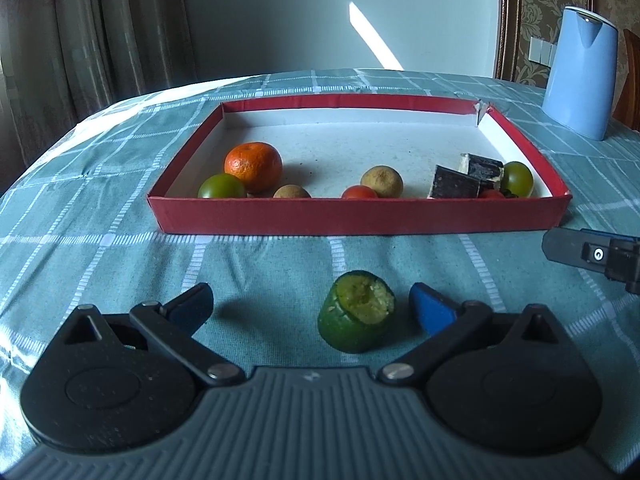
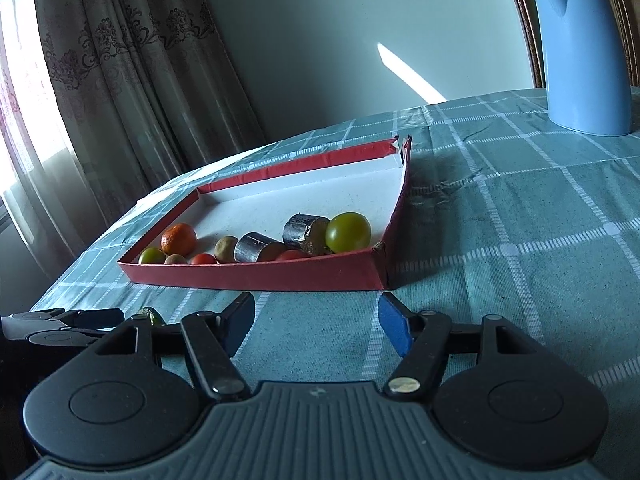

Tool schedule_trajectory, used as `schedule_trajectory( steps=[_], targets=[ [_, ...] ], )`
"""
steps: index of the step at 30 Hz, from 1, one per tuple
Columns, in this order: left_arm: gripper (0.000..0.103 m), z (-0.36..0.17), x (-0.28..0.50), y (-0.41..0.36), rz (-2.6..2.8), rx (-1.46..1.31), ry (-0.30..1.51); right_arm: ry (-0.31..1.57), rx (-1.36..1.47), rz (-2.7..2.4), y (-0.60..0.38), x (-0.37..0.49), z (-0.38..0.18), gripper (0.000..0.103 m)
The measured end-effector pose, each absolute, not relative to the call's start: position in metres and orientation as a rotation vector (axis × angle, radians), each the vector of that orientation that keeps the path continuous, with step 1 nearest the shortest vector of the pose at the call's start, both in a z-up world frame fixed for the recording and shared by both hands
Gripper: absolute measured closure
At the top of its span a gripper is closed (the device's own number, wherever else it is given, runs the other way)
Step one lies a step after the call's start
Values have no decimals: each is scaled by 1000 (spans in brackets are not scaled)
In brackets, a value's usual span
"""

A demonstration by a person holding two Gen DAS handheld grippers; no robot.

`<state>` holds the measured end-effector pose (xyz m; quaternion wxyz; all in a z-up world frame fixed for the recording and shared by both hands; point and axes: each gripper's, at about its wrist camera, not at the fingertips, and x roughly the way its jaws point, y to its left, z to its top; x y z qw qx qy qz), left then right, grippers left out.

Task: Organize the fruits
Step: 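Move the left gripper to the green cucumber piece and close on it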

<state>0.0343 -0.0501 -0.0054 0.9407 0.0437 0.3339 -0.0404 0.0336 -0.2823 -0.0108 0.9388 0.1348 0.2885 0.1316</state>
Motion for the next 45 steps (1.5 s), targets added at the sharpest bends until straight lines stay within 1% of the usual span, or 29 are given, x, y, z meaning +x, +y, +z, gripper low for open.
schedule_trajectory(
  steps=[2, 3, 11, 17, 25, 27, 30, 33, 34, 37, 39, 41, 43, 45],
  targets=[
    [1, -5, 34, -51, -87, 90, 677, 593, 280, 266, -283, 34, -11, 35],
    [5, -5, 33, -50, -98, 85, 676, 596, 281, 265, -283, 35, -12, 35],
    [9, -4, 32, -47, -112, 60, 667, 615, 266, 253, -280, 37, -13, 35],
    [20, -3, 29, -44, -111, 38, 650, 619, 244, 240, -277, 38, -13, 35],
    [22, -3, 29, -42, -116, 20, 653, 630, 198, 210, -270, 38, -12, 35],
    [22, -3, 29, -42, -116, 20, 655, 633, 185, 203, -265, 39, -12, 30],
    [22, -3, 29, -42, -111, 19, 652, 641, 142, 183, -256, 41, -12, 26],
    [26, -3, 28, -41, -106, 14, 644, 646, 116, 156, -249, 41, -12, 25],
    [30, -2, 27, -40, -109, 9, 638, 649, 105, 152, -247, 41, -12, 25],
    [36, -1, 25, -39, -111, 4, 621, 655, 74, 138, -242, 42, -12, 24],
    [37, 0, 24, -40, -105, 7, 615, 662, 70, 137, -240, 44, -12, 20],
    [41, 1, 23, -39, -103, 2, 603, 667, 57, 136, -236, 45, -12, 19],
    [48, 3, 22, -39, -106, 0, 593, 672, 37, 134, -231, 46, -12, 19],
    [51, 4, 21, -40, -109, 10, 589, 682, 12, 135, -227, 48, -12, 15]
  ],
)
